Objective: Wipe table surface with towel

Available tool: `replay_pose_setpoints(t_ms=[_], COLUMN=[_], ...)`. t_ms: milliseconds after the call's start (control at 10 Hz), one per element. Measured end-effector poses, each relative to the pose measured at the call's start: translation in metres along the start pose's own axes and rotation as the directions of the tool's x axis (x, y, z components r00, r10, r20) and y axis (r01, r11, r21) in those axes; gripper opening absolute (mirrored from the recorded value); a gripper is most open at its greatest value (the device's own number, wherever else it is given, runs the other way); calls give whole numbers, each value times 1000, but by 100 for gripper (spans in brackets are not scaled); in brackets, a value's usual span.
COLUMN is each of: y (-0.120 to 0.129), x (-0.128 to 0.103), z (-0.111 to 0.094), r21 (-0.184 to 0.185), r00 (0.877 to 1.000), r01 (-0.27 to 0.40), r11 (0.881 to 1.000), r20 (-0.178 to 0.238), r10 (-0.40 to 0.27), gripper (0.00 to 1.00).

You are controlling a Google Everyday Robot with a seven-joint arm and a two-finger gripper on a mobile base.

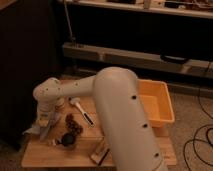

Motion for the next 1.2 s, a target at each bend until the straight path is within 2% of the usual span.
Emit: replay_pose_setpoints(t_ms=[100,300,400,600,700,900,1200], y=[3,8,12,19,24,31,39], x=[-1,-7,-11,-10,-8,2,24], z=[-32,-63,-76,-83,-79,-58,8], r21=[6,-1,-13,-46,-67,-109,-161], r00=[1000,1000,1000,999,999,999,999], r01=[-11,-19,-23,-34,-39,-46,-43], r11=[1000,1000,1000,998,997,993,986], r20=[8,13,14,12,9,6,9], r10=[11,19,23,35,40,47,45], gripper=[0,0,0,0,0,0,0])
